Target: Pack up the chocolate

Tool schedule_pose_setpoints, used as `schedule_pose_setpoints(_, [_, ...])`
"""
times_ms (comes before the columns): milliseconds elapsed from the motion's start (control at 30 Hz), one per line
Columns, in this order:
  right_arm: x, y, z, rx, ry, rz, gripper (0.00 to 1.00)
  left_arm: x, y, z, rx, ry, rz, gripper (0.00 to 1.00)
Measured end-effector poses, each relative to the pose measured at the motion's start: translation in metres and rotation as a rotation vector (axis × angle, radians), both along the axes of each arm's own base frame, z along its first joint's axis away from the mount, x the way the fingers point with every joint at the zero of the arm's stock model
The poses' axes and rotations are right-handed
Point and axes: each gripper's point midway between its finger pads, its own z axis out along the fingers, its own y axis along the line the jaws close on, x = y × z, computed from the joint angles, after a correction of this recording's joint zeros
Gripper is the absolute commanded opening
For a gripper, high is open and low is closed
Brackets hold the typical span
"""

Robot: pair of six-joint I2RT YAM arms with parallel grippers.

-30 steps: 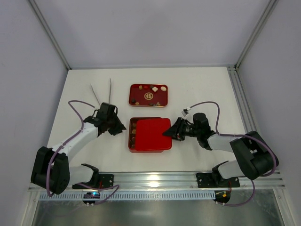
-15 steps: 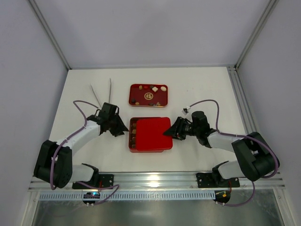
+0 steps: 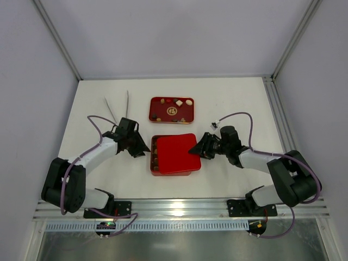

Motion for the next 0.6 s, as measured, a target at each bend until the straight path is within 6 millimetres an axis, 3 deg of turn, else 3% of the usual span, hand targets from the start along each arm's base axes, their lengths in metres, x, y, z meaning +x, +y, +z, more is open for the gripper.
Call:
schedule_pose_setpoints(267, [0.001, -0.007, -0.011, -0.064, 0.0, -0.017, 0.52, 0.002, -0.001, 0.0, -0.001, 0.0, -0.004, 0.35])
schedule_pose_setpoints(600, [0.003, -0.012, -0.009, -0.094, -0.012, -0.04, 0.54, 0.003, -0.004, -0.002, -0.011, 0.009, -0.012, 0.34])
